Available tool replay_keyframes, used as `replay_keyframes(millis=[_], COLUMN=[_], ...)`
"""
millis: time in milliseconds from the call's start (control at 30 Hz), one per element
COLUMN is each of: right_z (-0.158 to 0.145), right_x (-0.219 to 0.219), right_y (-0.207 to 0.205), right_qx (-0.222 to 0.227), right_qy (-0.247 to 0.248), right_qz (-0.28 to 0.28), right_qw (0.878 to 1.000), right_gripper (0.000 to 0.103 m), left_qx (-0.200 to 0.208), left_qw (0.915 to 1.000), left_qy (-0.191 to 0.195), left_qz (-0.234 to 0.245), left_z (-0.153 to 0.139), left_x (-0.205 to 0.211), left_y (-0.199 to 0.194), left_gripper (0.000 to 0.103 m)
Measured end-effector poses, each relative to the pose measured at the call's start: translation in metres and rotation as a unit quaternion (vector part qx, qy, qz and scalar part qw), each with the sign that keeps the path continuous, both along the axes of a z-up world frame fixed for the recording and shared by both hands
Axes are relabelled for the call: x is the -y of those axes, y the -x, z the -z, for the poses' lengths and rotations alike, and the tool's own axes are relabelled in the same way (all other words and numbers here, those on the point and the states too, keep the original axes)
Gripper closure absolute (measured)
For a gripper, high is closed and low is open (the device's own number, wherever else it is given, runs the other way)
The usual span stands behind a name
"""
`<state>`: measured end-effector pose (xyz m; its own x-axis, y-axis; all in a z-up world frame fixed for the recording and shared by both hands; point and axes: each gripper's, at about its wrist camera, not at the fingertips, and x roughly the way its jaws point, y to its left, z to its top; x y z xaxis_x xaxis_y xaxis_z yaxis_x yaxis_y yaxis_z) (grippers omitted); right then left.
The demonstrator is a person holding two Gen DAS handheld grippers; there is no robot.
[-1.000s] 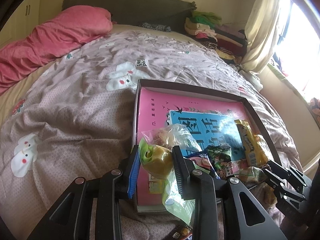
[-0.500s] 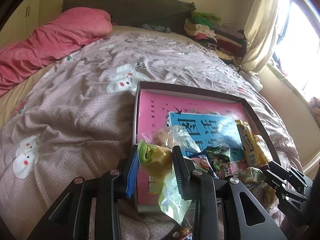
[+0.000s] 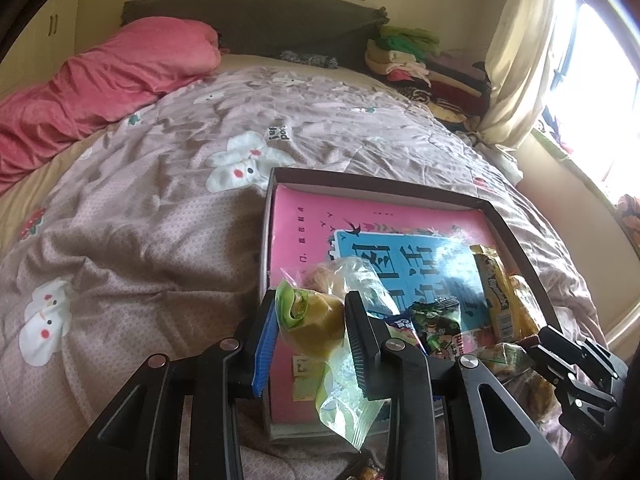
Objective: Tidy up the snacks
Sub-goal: 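Open the right tool on the brown sweet in the tray while the left tool releases the green packet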
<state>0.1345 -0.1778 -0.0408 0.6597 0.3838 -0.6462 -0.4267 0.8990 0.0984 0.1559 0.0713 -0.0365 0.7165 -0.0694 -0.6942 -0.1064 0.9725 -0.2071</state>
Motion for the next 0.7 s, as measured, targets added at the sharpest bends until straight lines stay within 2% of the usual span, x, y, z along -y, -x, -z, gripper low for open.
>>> replay_keyframes(millis=[433, 700], right_z=[-0.0022, -0.0029], right_x=[0.0011, 0.0028], right_y=[0.0, 0.0005], right_qx=[0.006, 0.009], right_qy=[-0.002, -0.004], right_qz=[0.005, 0.006], right_qw=[1.0, 1.0], right_gripper=[0.066, 0.064], left_qx=[-0.008, -0.011], left_qw=[0.9998, 0.9998], left_qy=[0.014, 0.005], left_qz=[0.012, 0.014], left_z=[0.0046, 0.0043], left_x=[0.0056, 0.0084], left_y=[-0.0016, -0.0024], left_gripper=[0.063, 0.053])
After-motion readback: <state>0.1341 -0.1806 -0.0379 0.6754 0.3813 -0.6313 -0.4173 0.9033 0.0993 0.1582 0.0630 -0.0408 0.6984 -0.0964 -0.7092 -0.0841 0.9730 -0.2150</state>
